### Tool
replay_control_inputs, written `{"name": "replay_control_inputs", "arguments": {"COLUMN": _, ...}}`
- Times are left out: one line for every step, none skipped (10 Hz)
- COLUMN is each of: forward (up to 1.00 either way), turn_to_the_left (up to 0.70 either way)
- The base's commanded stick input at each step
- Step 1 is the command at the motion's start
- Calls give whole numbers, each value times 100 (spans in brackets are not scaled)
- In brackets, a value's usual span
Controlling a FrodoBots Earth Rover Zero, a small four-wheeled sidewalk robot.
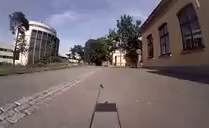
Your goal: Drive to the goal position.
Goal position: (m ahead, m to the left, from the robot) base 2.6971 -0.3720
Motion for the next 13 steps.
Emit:
{"name": "replay_control_inputs", "arguments": {"forward": 45, "turn_to_the_left": 0}}
{"name": "replay_control_inputs", "arguments": {"forward": 45, "turn_to_the_left": 0}}
{"name": "replay_control_inputs", "arguments": {"forward": 45, "turn_to_the_left": 0}}
{"name": "replay_control_inputs", "arguments": {"forward": 45, "turn_to_the_left": 0}}
{"name": "replay_control_inputs", "arguments": {"forward": 45, "turn_to_the_left": 0}}
{"name": "replay_control_inputs", "arguments": {"forward": 45, "turn_to_the_left": 0}}
{"name": "replay_control_inputs", "arguments": {"forward": 45, "turn_to_the_left": 0}}
{"name": "replay_control_inputs", "arguments": {"forward": 45, "turn_to_the_left": 0}}
{"name": "replay_control_inputs", "arguments": {"forward": 45, "turn_to_the_left": 0}}
{"name": "replay_control_inputs", "arguments": {"forward": 45, "turn_to_the_left": 0}}
{"name": "replay_control_inputs", "arguments": {"forward": 45, "turn_to_the_left": 0}}
{"name": "replay_control_inputs", "arguments": {"forward": 45, "turn_to_the_left": 0}}
{"name": "replay_control_inputs", "arguments": {"forward": 45, "turn_to_the_left": 0}}
